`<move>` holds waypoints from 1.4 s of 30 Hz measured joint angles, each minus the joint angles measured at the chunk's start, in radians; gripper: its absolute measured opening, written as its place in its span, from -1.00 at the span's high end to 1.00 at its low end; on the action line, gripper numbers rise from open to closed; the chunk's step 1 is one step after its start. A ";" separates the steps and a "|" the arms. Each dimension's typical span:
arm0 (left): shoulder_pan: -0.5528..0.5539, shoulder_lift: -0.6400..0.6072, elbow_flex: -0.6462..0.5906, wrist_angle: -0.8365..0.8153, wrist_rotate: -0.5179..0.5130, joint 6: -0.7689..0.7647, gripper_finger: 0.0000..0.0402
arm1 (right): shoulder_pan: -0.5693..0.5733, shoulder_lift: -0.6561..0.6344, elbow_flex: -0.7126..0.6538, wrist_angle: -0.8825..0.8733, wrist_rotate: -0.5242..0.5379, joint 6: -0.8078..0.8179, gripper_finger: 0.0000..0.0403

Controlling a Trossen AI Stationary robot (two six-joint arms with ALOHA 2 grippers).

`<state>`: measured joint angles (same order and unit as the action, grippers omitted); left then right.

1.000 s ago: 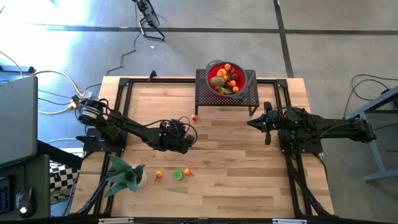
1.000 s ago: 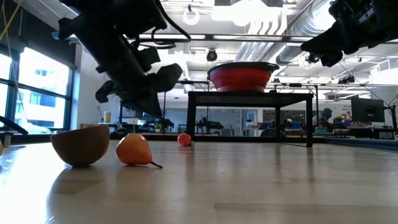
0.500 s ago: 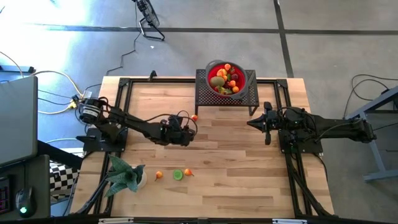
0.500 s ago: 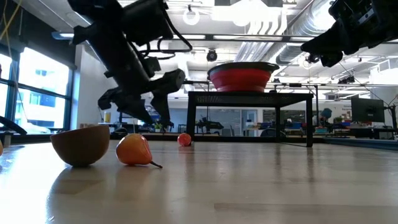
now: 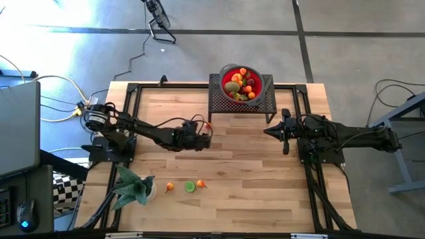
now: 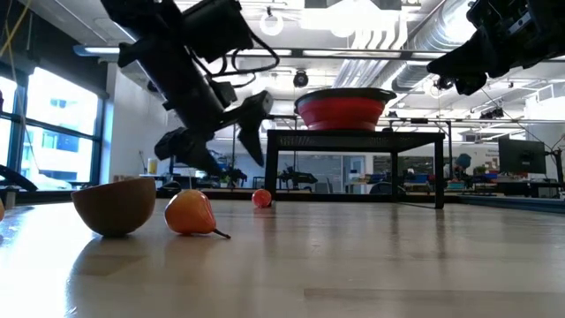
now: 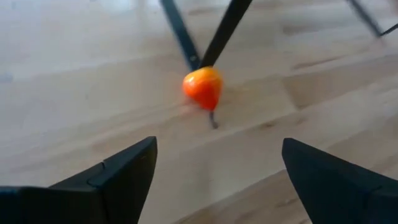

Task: Pick & Place Fruit
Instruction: Put the pear into the strainer on the shelf

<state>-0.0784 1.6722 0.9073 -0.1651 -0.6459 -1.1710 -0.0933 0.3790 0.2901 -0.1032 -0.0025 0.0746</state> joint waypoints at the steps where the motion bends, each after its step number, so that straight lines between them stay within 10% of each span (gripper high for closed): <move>1: 0.000 0.000 0.000 0.017 -0.011 0.013 -0.69 | 0.000 0.000 0.000 0.000 0.000 0.000 0.98; 42: 0.115 0.150 0.013 0.242 0.028 0.153 -0.69 | 0.000 0.000 0.000 -0.002 0.000 0.000 0.98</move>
<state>0.0370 1.8221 0.9199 0.0764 -0.6181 -1.0176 -0.0934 0.3789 0.2900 -0.1055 -0.0025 0.0747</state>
